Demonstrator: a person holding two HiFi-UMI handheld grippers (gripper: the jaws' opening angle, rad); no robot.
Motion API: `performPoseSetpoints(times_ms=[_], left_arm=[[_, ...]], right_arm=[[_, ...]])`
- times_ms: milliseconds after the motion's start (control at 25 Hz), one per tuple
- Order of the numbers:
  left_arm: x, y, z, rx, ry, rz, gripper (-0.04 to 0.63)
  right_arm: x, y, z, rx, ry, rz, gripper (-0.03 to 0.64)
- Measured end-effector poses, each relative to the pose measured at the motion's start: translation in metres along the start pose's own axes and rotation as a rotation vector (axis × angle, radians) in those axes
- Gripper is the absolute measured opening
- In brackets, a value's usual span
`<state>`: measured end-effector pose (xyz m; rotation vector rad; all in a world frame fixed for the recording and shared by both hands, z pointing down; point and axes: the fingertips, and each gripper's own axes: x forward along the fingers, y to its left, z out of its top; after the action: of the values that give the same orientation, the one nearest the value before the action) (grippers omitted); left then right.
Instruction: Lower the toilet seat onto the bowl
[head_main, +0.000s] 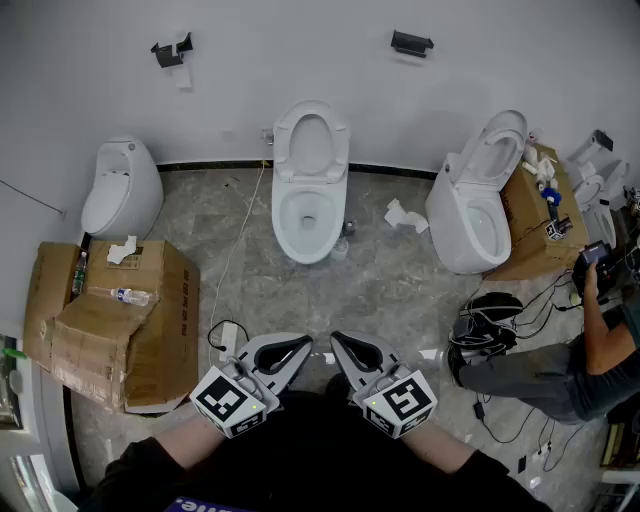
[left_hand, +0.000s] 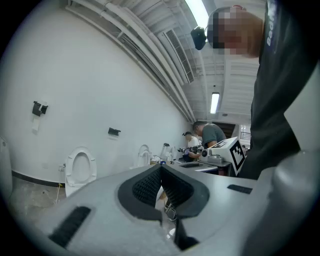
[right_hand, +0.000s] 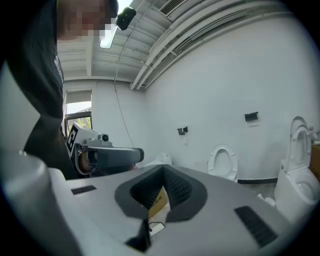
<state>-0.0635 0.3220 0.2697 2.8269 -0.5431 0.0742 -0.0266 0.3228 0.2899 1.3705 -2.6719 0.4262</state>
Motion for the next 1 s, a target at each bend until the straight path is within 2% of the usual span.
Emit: performPoseSetpoints(times_ms=[480,1000], left_arm=[[0.001,-0.005,-0.005,0.000,0.002,0.008,0.014],[0.031,-0.003,0.001,-0.015,-0.027,0.121,0.014]], right_arm=[[-0.005,0.003,-0.006,0.020,-0.004,0.025,0.029],[-0.022,-0.031,0.000,0.007,-0.022,0.104,0.029]])
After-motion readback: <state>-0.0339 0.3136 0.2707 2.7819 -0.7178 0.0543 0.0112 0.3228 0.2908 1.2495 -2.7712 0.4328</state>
